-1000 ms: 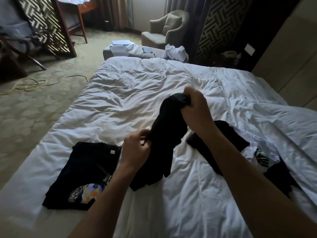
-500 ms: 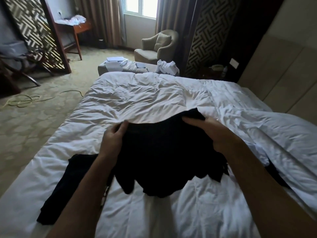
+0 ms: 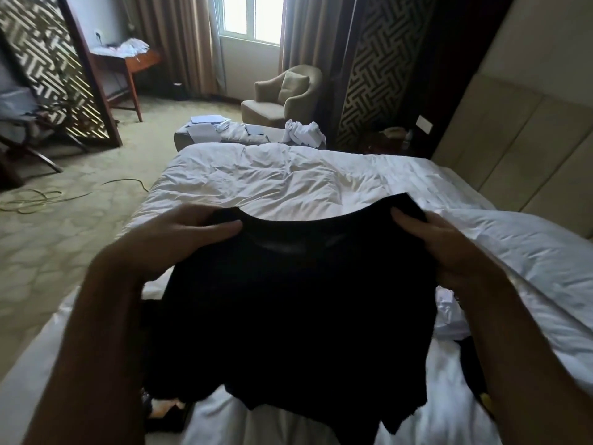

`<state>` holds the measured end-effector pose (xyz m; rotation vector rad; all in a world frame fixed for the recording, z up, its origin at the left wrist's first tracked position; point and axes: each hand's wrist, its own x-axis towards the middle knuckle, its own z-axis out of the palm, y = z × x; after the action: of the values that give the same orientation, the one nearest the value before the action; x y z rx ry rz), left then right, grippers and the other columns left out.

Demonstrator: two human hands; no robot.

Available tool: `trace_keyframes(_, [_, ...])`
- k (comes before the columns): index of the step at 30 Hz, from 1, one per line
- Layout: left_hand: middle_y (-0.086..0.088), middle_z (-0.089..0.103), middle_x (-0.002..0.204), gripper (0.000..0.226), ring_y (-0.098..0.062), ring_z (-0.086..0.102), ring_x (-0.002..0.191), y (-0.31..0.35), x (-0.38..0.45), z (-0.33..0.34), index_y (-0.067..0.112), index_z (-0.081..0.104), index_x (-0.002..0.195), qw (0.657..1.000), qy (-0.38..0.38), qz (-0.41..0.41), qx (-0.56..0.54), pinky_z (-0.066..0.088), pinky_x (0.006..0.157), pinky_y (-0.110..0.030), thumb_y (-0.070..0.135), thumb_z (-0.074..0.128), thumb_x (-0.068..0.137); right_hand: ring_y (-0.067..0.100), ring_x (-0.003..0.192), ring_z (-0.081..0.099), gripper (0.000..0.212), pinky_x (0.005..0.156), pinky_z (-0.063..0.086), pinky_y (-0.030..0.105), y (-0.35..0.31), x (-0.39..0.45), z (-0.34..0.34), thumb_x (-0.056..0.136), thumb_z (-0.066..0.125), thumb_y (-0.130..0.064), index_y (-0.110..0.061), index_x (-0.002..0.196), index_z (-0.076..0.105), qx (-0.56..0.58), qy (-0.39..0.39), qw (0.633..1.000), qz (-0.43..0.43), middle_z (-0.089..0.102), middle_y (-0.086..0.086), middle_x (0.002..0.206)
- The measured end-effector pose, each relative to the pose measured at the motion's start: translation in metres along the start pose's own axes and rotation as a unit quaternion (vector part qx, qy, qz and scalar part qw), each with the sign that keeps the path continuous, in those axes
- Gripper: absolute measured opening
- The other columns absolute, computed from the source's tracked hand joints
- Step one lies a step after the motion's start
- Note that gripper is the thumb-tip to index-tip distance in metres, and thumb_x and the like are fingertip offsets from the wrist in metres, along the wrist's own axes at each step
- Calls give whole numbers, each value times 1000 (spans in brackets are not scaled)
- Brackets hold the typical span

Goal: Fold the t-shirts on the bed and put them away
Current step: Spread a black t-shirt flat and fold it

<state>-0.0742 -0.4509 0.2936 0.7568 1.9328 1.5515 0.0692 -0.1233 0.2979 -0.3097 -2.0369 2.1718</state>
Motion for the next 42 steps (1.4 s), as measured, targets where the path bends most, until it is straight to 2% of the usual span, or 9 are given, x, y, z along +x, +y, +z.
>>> trace_keyframes(5, [-8,76,86,18,-17,67,73,-59,66,5,13,78,91,983,167,-6,76,52,71,-35,31,74,86,36,98,67,25,93,52,44,52,53,2,96,61,-21,0,107,70,-98,50,993,50,69,24,110])
trace_keyframes(9, [-10,76,91,36,-16,65,79,-93,100,12,13,77,95,961,242,4,135,52,80,-41,45,68,79,20,86,68,15,74,52,29,91,84,-5,97,60,-23,-14,96,72,-154,80,984,46,73,6,91])
trace_keyframes(12, [-4,74,79,43,-16,65,73,-112,116,13,21,75,85,943,276,30,183,53,73,-47,60,59,77,18,88,70,21,78,52,40,115,101,-18,95,63,-34,-16,94,73,-206,106,973,15,75,3,89])
trace_keyframes(16, [15,56,55,32,0,52,55,-122,132,14,14,68,74,912,325,82,235,39,58,-21,42,66,91,12,83,67,21,76,49,33,118,117,-29,97,60,-34,-16,94,70,-227,102,968,-39,73,8,88])
trace_keyframes(19, [19,52,56,31,7,45,50,-118,150,19,20,57,67,908,319,95,256,32,54,-17,30,64,95,9,80,65,22,72,48,29,117,131,-38,97,60,-34,-15,92,70,-220,112,967,-58,72,10,86])
trace_keyframes(26, [17,54,60,22,2,45,57,-150,197,20,12,64,80,944,220,45,241,35,60,-31,29,54,90,7,87,68,11,80,52,33,157,176,-67,96,62,-31,-27,91,71,-245,94,965,-6,74,-7,87])
trace_keyframes(29, [2,65,75,16,-11,55,69,-174,230,14,7,70,95,941,207,-7,267,39,64,-29,13,56,95,8,92,68,10,84,52,30,181,214,-76,96,62,-27,-28,97,72,-265,84,960,23,74,-8,93])
trace_keyframes(36, [-16,71,101,21,-32,65,93,-243,333,3,5,70,107,937,272,-61,212,45,78,-35,10,53,97,17,96,62,18,76,42,26,257,311,-71,96,57,-17,-8,109,66,-302,137,941,66,70,4,102])
trace_keyframes(42, [-17,70,104,24,-35,64,98,-317,416,-18,9,67,112,925,265,-103,251,45,83,-38,17,49,98,25,105,63,17,94,49,39,329,382,-72,93,56,-15,-11,107,66,-306,158,930,128,71,7,107])
